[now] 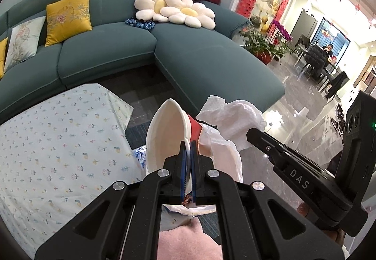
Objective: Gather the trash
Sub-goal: 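Carry the cup and tissue over the bin with both tools, then open both tools to drop the cup and tissue into the bin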
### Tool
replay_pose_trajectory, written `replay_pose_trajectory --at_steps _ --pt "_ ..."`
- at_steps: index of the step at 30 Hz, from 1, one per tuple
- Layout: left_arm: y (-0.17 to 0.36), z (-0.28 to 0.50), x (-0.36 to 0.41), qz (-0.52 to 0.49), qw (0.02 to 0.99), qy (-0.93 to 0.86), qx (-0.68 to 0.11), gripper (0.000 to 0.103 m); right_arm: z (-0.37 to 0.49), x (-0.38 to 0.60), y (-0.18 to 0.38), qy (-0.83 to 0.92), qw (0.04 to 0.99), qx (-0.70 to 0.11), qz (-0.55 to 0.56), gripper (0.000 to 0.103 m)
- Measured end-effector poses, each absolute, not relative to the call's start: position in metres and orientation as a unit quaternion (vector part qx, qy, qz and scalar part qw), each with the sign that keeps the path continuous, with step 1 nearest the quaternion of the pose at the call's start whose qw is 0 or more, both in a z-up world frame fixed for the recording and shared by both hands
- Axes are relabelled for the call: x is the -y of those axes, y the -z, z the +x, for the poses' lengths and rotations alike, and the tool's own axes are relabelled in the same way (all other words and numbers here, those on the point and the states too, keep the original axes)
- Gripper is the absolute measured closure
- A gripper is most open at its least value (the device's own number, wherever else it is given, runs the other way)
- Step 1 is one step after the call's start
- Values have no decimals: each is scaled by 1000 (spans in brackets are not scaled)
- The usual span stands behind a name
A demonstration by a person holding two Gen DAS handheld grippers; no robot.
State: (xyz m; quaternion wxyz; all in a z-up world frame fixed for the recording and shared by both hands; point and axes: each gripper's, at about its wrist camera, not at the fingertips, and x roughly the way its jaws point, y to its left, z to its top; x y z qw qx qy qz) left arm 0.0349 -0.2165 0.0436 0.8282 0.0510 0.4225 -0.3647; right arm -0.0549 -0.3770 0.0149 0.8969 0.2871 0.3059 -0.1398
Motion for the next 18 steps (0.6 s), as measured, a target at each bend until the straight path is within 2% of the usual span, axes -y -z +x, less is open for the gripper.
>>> replay_pose_trajectory --at_steps 15,16,17,18 --pt "-13 34 243 67 814 365 -448 99 -57 397 20 153 881 -326 306 98" --pt "-12 34 243 68 816 361 -447 96 -56 398 21 153 881 -327 306 97" --pt "-11 34 244 69 816 357 -449 83 -56 397 22 151 881 -329 305 94" --pt "-10 35 245 69 817 352 -452 74 -55 397 22 154 881 -330 303 90"
